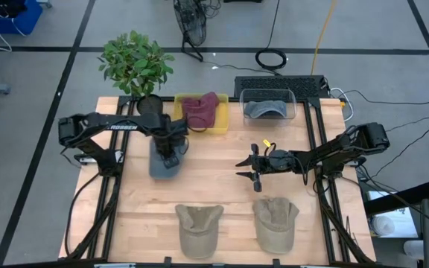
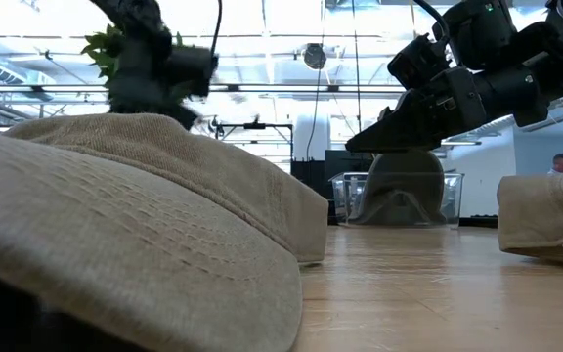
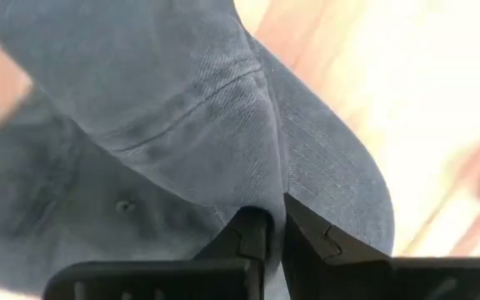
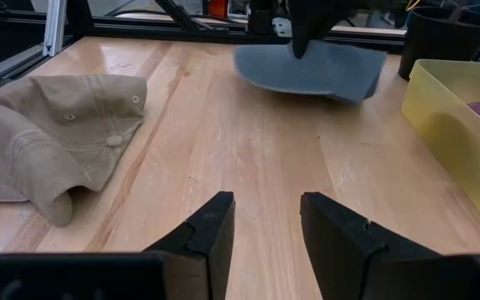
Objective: Pick & Place hat
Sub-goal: Put the blue cap into the transparent bin
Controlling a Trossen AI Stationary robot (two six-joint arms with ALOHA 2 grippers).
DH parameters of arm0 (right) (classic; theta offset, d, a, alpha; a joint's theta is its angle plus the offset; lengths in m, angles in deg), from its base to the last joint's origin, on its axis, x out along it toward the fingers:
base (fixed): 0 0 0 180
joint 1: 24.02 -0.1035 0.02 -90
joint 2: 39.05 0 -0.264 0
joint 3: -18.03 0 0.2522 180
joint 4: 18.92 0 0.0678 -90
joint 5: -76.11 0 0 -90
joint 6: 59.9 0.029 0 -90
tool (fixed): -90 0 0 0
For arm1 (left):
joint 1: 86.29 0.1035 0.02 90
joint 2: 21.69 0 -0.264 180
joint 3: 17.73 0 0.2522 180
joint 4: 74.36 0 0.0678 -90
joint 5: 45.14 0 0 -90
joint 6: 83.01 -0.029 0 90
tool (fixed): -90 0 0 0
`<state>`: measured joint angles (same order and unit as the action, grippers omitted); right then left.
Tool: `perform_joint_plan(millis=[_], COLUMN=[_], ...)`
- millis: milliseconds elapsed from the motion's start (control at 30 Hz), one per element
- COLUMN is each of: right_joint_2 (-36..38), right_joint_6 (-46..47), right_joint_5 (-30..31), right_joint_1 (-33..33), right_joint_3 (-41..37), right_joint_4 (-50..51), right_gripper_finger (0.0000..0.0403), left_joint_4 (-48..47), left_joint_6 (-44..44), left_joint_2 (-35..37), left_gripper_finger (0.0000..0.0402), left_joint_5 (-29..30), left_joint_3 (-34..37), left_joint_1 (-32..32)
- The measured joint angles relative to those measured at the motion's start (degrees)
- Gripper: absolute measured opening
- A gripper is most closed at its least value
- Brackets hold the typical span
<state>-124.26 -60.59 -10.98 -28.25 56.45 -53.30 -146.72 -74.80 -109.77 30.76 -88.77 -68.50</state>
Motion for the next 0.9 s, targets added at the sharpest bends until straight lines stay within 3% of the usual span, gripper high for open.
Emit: perform_joint_plan(millis=[300,467,733,900], right_joint_2=[0.0,0.0,0.5,0.6], right_joint_6=[0.0,-0.8,-2.5,-3.1], right_joint_5=[0.0,-0.1,-0.2,-0.1], right_joint_1=[0.0,0.0,0.0,0.0], right_joint_3=[0.0,0.0,0.0,0.0], right_joint_4=[0.0,0.2,0.9,1.6], right_gripper_finger=[0.0125,0.0125,0.0125,0.0125], left_joint_4=[11.5,21.0,28.8,38.4], left_joint_6=[4.9,6.0,5.9,5.9], left_joint_2=[0.0,-0.7,-9.0,-13.0], left_gripper_finger=[0.0009,0.0025,0.0007,0.0044], left_joint_5=[0.9,2.1,-0.7,-2.8], left_joint_3=[-9.5,-9.8,-9.8,-9.8], left_joint_1=[-5.8,-6.4,-6.6,-7.8])
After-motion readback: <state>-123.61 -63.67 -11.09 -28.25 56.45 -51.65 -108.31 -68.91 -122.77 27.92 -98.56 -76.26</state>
